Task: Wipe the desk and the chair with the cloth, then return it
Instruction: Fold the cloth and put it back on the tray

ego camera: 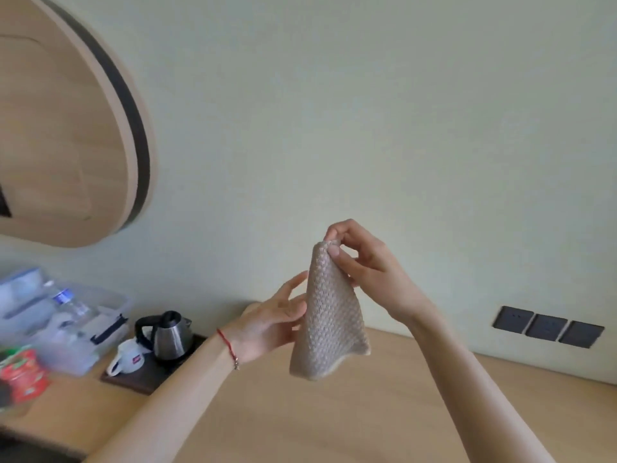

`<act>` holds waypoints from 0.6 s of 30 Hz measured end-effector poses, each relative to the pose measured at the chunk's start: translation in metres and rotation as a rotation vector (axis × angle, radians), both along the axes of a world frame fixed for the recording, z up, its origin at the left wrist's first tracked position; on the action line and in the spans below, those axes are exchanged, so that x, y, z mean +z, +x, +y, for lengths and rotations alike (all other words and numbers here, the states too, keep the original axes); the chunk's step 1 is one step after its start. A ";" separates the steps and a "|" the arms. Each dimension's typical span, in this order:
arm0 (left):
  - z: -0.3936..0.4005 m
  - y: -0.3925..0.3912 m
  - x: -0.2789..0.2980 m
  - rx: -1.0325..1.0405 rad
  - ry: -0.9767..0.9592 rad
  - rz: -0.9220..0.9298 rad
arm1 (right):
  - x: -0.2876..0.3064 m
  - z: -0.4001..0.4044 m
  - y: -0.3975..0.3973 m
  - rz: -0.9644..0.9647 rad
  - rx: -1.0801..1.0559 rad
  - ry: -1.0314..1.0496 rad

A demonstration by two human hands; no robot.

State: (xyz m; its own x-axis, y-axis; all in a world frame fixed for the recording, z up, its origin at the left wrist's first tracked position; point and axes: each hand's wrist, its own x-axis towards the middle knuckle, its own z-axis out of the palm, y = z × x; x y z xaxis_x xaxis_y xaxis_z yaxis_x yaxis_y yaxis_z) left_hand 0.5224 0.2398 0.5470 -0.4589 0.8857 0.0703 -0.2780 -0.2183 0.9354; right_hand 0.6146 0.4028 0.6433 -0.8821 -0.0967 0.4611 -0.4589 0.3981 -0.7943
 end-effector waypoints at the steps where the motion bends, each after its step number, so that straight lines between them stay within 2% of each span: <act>1: -0.007 -0.013 0.004 0.029 -0.013 0.068 | 0.006 -0.004 -0.015 -0.001 0.038 0.073; 4: -0.028 -0.044 0.014 0.117 -0.071 0.198 | 0.017 -0.022 -0.056 -0.009 0.155 0.229; 7: -0.052 -0.072 0.011 0.186 -0.052 0.179 | 0.018 -0.048 -0.096 0.008 0.260 0.286; 9: -0.073 -0.093 0.006 0.243 -0.059 0.146 | 0.016 -0.064 -0.126 0.013 0.239 0.280; 12: -0.109 -0.130 0.002 0.282 -0.081 0.112 | 0.000 -0.084 -0.172 -0.043 0.075 0.188; 14: -0.135 -0.161 0.001 0.317 -0.113 0.129 | -0.018 -0.096 -0.203 -0.202 -0.008 0.098; 16: -0.161 -0.196 0.000 0.361 -0.161 0.161 | -0.040 -0.110 -0.234 -0.447 0.054 -0.009; 18: -0.188 -0.236 -0.009 0.368 -0.212 0.158 | -0.066 -0.129 -0.266 -0.586 0.117 -0.001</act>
